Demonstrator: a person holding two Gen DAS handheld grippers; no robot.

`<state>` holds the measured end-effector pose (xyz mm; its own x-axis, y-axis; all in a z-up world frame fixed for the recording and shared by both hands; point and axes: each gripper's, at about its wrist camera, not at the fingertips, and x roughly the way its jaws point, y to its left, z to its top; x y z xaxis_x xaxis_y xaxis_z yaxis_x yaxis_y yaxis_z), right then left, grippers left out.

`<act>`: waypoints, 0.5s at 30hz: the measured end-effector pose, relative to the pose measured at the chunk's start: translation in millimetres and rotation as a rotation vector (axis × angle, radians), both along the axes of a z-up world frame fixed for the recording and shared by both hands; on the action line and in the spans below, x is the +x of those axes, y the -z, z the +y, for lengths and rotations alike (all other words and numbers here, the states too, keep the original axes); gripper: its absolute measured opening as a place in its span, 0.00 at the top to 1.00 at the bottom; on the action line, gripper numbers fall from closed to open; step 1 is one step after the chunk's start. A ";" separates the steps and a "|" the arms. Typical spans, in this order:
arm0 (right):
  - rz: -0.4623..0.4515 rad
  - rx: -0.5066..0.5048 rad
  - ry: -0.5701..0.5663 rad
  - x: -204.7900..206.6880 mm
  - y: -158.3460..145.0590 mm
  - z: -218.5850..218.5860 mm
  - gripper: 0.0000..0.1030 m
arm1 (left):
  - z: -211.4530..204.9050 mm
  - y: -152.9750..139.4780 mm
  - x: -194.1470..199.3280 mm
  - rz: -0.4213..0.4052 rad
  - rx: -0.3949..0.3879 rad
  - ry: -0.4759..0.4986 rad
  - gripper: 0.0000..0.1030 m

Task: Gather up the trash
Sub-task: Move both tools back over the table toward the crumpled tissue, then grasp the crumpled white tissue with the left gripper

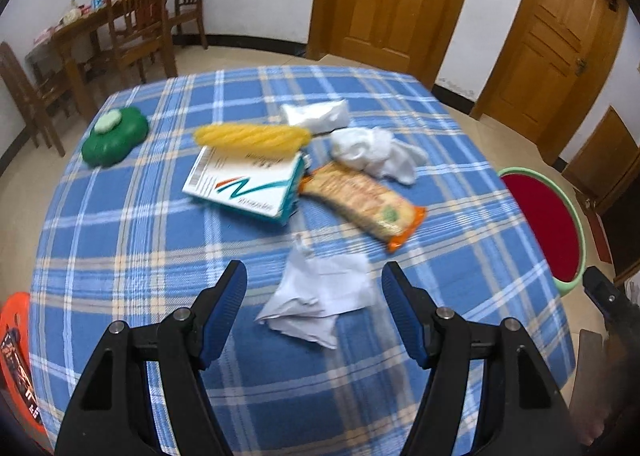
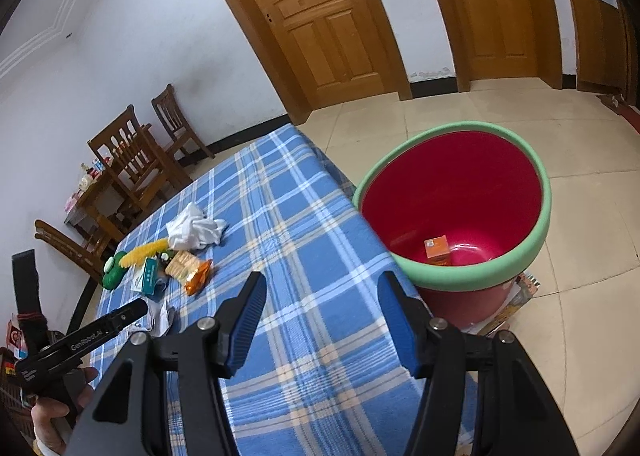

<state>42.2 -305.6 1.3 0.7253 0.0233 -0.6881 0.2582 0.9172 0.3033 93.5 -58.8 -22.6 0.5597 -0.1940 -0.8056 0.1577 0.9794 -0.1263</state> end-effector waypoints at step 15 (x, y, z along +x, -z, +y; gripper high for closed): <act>0.032 0.006 -0.020 5.3 9.8 7.1 0.41 | -2.8 23.1 2.9 0.042 0.011 0.026 0.32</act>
<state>47.5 -298.5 -8.5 0.7020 0.0416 -0.7110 0.2494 0.9207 0.3002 96.5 -61.6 -45.7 0.5201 -0.1986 -0.8307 0.1775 0.9765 -0.1223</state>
